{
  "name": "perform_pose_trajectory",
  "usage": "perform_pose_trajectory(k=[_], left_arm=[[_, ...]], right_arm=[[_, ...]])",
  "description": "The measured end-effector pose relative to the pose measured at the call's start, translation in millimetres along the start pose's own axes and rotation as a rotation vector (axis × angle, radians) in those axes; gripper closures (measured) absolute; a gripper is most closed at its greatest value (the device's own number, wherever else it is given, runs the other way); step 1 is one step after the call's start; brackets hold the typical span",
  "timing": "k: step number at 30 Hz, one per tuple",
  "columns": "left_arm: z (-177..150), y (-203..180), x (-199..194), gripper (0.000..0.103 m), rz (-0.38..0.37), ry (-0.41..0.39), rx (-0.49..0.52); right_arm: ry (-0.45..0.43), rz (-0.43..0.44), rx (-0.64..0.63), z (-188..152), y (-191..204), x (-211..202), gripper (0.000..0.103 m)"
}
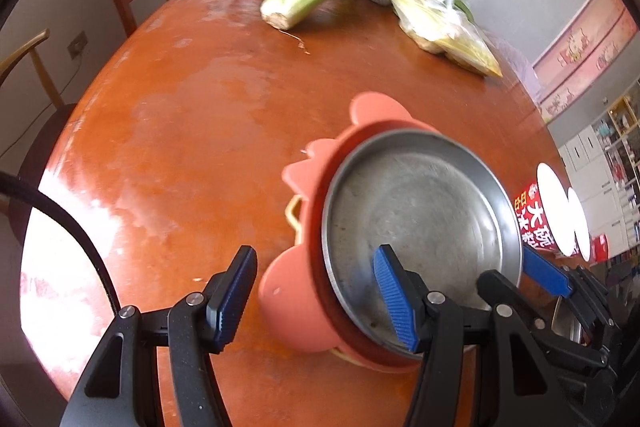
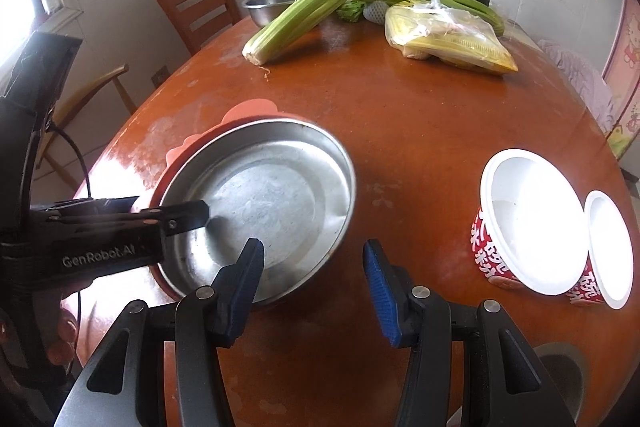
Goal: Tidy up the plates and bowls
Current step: 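Lower the steel tray onto the orange plate and open both grippers, then move both grippers toward the two white paper bowls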
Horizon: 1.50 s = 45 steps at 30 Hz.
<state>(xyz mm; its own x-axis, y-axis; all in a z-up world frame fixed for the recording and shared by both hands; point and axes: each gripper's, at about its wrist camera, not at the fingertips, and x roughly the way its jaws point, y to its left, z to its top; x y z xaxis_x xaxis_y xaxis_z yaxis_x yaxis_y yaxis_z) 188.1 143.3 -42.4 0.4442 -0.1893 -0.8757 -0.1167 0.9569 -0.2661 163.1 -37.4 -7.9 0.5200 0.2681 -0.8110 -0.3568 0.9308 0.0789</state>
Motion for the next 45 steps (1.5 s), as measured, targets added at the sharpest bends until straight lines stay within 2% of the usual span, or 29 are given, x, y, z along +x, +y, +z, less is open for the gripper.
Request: perform_pose_trajectory(k=[9,14,29,45], left_arm=[[-5,-6,-32,0.042,0.083,-0.097,0.036],[-10,-22,-51,0.041,0.091,-0.145,0.065],[-20,-88,-81,0.040,0.054,-0.216,0.151],[-31,-191,-89,0.039,-0.002,-0.258,0.272]], right_arm=[[-0.056,0.004,0.010,-3,-1,-21,0.050],[-0.104,0.003,0.022,-5,-5,-41,0.050],[-0.254,-0.047,0.066,-20,-46,-106,0.045],[-0.355,-0.094,0.117,-46,-132,-166,0.038]])
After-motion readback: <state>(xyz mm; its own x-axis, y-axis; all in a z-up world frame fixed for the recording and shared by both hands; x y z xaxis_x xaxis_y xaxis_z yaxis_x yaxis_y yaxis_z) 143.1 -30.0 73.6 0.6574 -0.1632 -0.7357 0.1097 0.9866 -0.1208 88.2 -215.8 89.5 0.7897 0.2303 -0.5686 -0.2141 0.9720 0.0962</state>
